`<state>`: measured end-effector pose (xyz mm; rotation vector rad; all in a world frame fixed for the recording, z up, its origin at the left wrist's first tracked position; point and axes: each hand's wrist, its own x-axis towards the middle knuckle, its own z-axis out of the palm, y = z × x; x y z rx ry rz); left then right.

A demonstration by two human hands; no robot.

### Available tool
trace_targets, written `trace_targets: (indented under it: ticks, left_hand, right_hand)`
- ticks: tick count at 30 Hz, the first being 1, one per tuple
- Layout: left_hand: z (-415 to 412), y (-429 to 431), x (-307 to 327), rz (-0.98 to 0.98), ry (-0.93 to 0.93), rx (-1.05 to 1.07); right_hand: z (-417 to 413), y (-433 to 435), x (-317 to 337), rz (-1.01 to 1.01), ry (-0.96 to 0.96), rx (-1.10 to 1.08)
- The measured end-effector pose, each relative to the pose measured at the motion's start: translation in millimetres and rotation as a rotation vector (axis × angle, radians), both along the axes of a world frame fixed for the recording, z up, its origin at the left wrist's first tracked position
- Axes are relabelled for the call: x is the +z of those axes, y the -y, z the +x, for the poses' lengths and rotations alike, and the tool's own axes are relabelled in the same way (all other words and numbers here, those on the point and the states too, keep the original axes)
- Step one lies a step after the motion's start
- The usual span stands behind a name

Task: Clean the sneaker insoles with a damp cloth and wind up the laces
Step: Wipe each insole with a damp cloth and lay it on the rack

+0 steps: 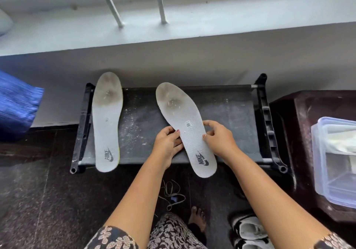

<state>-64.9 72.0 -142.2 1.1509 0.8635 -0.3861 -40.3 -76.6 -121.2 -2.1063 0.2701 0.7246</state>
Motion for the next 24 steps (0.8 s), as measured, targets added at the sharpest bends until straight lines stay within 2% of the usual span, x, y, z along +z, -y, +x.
trace_targets:
  ticks: [13, 24]
  left_hand:
    - [7, 1, -4, 0.049, -0.037, 0.004]
    - [21, 13, 10, 0.017, -0.057, -0.026]
  right_hand:
    - [0, 6, -4, 0.07, -0.014, 0.002]
    - [6, 18, 6, 0.027, 0.025, -0.021]
